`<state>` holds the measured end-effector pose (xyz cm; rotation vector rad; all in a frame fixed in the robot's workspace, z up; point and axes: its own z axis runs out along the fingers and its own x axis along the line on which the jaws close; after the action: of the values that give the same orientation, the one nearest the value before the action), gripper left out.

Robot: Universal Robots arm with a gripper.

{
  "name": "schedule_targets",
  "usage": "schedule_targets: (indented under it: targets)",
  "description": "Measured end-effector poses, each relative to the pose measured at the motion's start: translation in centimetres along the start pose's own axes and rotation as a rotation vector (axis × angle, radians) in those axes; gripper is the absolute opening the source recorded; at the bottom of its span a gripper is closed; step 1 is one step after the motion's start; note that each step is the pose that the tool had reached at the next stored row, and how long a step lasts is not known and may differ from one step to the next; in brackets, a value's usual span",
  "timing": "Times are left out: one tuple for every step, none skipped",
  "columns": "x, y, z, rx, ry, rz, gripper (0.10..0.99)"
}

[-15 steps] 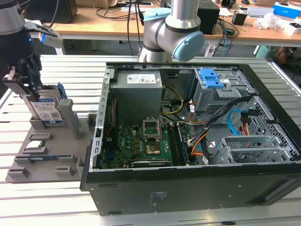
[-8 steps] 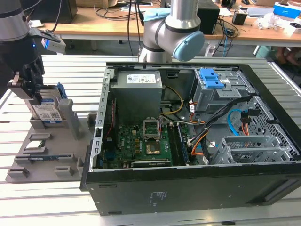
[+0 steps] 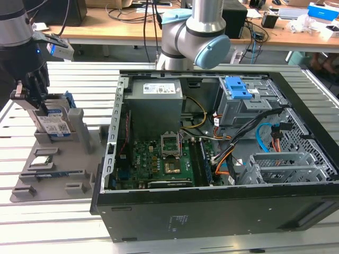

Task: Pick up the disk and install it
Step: 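Pick up the disk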

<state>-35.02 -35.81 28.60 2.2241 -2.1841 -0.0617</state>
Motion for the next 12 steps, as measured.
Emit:
schedule_targets:
  targets:
    - [0.00,0.00,0.00,0.000,0.0000,0.000,0.365]
    - [0.00,0.00,0.00,0.000,0.0000,0.000,0.365]
    - [0.00,0.00,0.00,0.000,0.0000,0.000,0.365]
    - [0.00,0.00,0.00,0.000,0.0000,0.000,0.365]
    - [0.00,0.00,0.00,0.000,0.0000,0.000,0.365]
    - [0.00,0.00,0.00,0.000,0.0000,0.000,0.365]
    - [0.00,0.00,0.00,0.000,0.0000,0.000,0.365]
    - [0.00,0.00,0.00,0.000,0.0000,0.000,0.365]
    - [0.00,0.00,0.00,0.000,0.0000,0.000,0.365]
    - [0.00,0.00,0.00,0.000,0.0000,0.000,0.365]
    - [0.00,0.00,0.00,0.000,0.0000,0.000,0.365]
    - [0.00,0.00,0.00,0.000,0.0000,0.000,0.365]
